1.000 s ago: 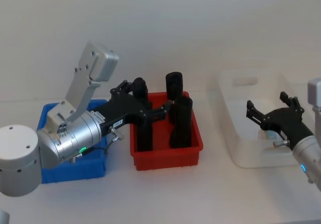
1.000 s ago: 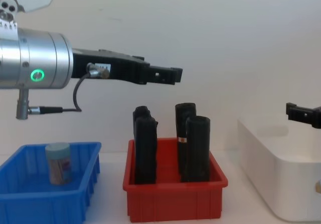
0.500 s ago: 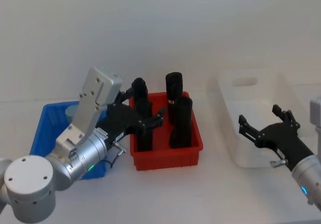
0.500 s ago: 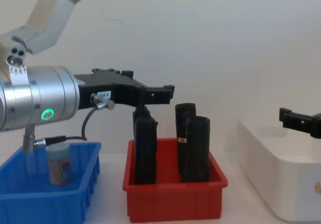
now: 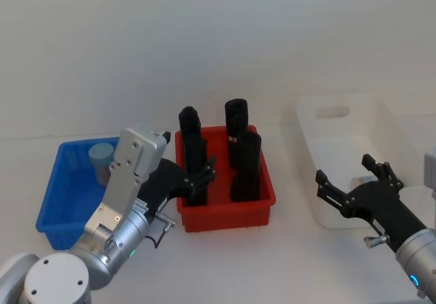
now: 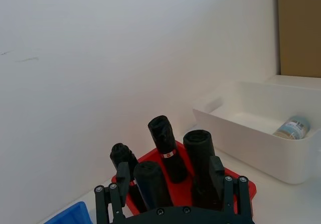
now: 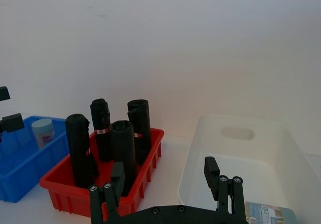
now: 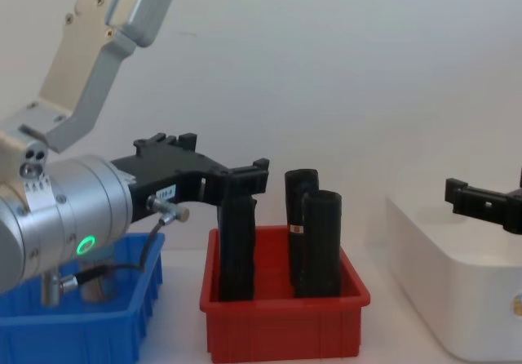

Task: Pick the cotton swabs from the blue box and place them into the white box.

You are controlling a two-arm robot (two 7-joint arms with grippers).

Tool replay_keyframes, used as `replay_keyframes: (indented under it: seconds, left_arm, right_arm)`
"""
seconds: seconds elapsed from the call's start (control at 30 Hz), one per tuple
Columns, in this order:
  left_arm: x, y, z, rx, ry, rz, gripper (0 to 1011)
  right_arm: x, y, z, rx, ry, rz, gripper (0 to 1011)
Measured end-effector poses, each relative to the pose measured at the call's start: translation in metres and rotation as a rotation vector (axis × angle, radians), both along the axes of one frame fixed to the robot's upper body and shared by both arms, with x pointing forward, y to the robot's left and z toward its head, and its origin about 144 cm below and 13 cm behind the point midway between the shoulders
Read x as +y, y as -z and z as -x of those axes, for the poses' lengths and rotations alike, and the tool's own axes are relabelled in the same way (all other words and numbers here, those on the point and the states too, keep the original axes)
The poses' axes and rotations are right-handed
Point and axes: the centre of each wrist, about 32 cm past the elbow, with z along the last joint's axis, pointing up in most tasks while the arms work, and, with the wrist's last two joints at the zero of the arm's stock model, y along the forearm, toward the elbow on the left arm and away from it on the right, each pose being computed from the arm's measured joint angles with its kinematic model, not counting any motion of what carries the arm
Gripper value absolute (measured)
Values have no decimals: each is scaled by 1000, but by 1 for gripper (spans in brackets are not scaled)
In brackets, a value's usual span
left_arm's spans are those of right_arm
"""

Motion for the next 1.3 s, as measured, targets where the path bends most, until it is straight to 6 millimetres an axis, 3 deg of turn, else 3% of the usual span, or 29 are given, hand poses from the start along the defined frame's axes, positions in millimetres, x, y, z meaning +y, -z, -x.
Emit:
replay_keyframes:
  seconds: [0.3,1.3]
  left_arm:
    - [-5,12,7,-24,-40,14,1004]
    - [-5,13,8,-27,-43,15,1004]
  right_arm:
    - [0,0,1,0,-1,-1,1002]
    - [0,0,1,0,-1,0,1002]
